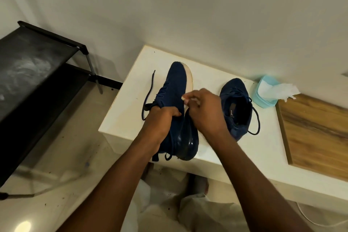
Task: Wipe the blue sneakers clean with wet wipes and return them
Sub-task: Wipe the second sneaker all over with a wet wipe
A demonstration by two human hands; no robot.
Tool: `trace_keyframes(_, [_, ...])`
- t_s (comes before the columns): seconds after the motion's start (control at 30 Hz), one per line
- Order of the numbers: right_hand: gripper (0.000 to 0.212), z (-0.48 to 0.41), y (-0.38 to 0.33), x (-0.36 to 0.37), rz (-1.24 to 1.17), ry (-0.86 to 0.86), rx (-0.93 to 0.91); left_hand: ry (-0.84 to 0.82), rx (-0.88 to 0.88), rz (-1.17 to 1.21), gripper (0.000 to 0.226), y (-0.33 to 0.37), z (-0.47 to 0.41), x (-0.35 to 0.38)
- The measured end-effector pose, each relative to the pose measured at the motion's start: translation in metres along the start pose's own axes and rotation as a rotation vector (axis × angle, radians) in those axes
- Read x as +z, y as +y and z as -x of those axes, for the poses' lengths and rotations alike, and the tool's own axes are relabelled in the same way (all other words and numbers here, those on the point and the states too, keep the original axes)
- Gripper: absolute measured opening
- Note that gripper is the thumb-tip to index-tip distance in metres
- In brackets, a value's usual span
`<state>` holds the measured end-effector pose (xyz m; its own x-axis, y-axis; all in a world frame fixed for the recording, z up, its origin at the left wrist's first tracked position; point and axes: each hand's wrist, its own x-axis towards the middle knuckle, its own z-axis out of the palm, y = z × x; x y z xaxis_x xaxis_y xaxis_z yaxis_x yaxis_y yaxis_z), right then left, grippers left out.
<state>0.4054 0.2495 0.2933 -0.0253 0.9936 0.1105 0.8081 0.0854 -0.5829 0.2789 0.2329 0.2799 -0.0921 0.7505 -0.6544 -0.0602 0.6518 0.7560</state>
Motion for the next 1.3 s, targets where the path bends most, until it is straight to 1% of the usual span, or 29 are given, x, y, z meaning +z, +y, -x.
trace_keyframes(0.07, [0.022, 0.013, 0.002, 0.002, -0.020, -0.022, 0.029, 0.007, -0.082, -0.046, 0.056, 0.005, 0.002, -0.003])
trace_keyframes(0.1, [0.021, 0.012, 0.003, 0.001, -0.038, -0.034, 0.047, 0.034, -0.083, -0.065, 0.059, 0.007, 0.003, -0.003])
trace_keyframes(0.13, [0.019, 0.010, 0.005, 0.000, -0.068, -0.041, 0.070, 0.019, -0.040, -0.062, 0.056, 0.008, 0.005, -0.002])
trace_keyframes(0.17, [0.018, 0.008, 0.006, -0.003, -0.112, -0.041, 0.095, 0.004, 0.034, -0.066, 0.046, 0.009, 0.007, 0.001])
trace_keyframes(0.23, [0.016, 0.007, 0.008, -0.007, -0.224, -0.035, 0.138, -0.001, 0.218, -0.112, 0.019, -0.001, 0.017, -0.002])
trace_keyframes(0.3, [0.021, 0.015, 0.010, -0.007, -0.335, -0.036, 0.146, 0.013, 0.421, -0.239, 0.018, -0.005, 0.025, -0.006])
trace_keyframes(0.37, [0.029, 0.028, 0.015, -0.004, -0.417, -0.057, 0.149, 0.067, 0.580, -0.415, 0.016, -0.005, 0.026, -0.004])
trace_keyframes(0.43, [0.031, 0.038, 0.022, 0.000, -0.443, -0.082, 0.168, 0.104, 0.666, -0.614, 0.020, -0.007, 0.027, -0.002])
trace_keyframes(0.5, [0.026, 0.044, 0.028, 0.002, -0.436, -0.079, 0.214, 0.150, 0.694, -0.787, 0.019, -0.012, 0.026, 0.001])
trace_keyframes(0.53, [0.022, 0.045, 0.029, 0.002, -0.443, -0.063, 0.245, 0.167, 0.721, -0.832, 0.019, -0.013, 0.025, 0.002])
trace_keyframes(0.6, [0.014, 0.047, 0.030, -0.002, -0.488, -0.023, 0.305, 0.161, 0.773, -0.852, 0.020, -0.013, 0.025, 0.007])
trace_keyframes(0.73, [0.007, 0.049, 0.028, -0.012, -0.520, 0.024, 0.344, 0.100, 0.751, -0.914, 0.021, -0.020, 0.025, 0.015])
trace_keyframes(0.83, [0.008, 0.051, 0.024, -0.016, -0.572, 0.042, 0.327, 0.100, 0.785, -0.821, 0.017, -0.019, 0.022, 0.012])
trace_keyframes(0.9, [0.010, 0.052, 0.021, -0.022, -0.680, 0.064, 0.340, 0.161, 0.876, -0.758, 0.016, -0.015, 0.028, 0.013])
trace_keyframes(0.97, [0.010, 0.053, 0.018, -0.030, -0.828, 0.092, 0.391, 0.220, 1.005, -0.685, 0.017, -0.011, 0.039, 0.014])
trace_keyframes(1.03, [0.013, 0.053, 0.016, -0.041, -0.984, 0.120, 0.435, 0.231, 1.126, -0.684, 0.027, -0.006, 0.046, 0.018])
trace_keyframes(1.1, [0.020, 0.052, 0.016, -0.054, -1.075, 0.155, 0.447, 0.234, 1.211, -0.763, 0.040, -0.002, 0.044, 0.027])
trace_keyframes(1.13, [0.022, 0.052, 0.017, -0.059, -1.081, 0.181, 0.444, 0.242, 1.234, -0.811, 0.044, 0.000, 0.043, 0.032])
trace_keyframes(1.2, [0.022, 0.051, 0.025, -0.072, -1.010, 0.283, 0.416, 0.234, 1.262, -0.884, 0.051, 0.006, 0.045, 0.046])
trace_keyframes(1.3, [0.017, 0.047, 0.047, -0.097, -0.902, 0.431, 0.383, 0.180, 1.272, -0.900, 0.056, 0.014, 0.051, 0.073])
